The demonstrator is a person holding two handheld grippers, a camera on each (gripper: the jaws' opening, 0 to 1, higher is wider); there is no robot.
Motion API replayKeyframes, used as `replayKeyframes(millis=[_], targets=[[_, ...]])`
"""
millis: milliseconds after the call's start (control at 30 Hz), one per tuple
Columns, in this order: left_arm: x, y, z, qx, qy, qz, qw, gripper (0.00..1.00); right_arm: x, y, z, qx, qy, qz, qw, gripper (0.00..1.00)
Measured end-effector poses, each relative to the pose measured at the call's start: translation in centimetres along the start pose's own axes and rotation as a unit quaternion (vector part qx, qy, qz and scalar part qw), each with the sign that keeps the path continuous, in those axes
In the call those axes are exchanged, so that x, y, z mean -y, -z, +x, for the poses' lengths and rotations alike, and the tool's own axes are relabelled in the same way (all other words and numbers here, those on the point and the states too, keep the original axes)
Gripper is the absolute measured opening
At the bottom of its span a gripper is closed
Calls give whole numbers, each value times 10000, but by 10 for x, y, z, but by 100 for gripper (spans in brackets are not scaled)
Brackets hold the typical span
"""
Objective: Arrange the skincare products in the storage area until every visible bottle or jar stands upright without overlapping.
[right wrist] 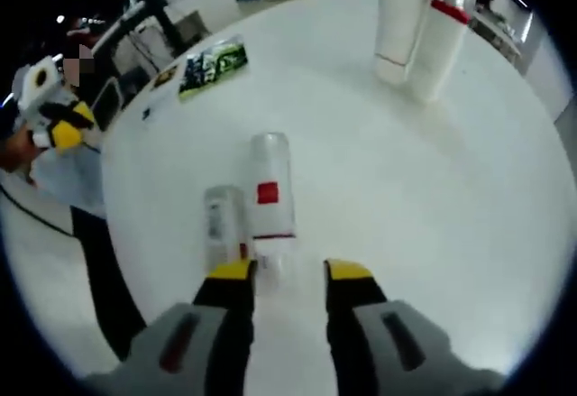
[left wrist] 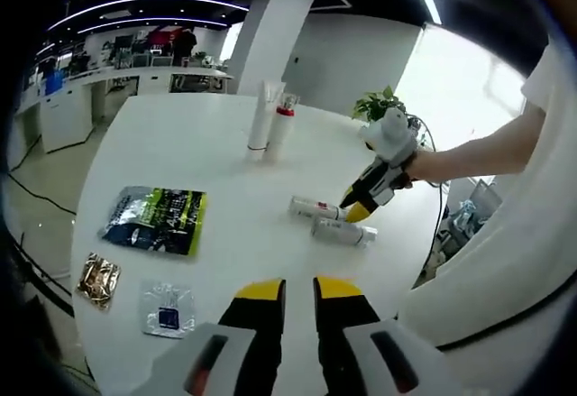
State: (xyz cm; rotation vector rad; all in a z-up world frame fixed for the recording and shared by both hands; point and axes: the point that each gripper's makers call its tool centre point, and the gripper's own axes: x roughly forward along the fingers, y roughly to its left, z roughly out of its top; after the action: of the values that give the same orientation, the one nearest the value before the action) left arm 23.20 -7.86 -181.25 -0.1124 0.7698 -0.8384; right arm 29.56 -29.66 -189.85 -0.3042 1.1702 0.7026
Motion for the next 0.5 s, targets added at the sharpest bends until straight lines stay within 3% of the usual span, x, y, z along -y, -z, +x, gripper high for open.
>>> replayKeyframes(millis=[367,467,500], targets=[[-5,3,-5,-14,-43,10,10000,13,3,0,7,-71,87,-489,9987,21],[-7,4,-7,-24,-62,10,10000,14,4,-2,8,-25,74,-925,9957,19],[-7,5,-7,-18,-72,10,10000,14,3,-2,8,-38,8,-1421,9898,18]])
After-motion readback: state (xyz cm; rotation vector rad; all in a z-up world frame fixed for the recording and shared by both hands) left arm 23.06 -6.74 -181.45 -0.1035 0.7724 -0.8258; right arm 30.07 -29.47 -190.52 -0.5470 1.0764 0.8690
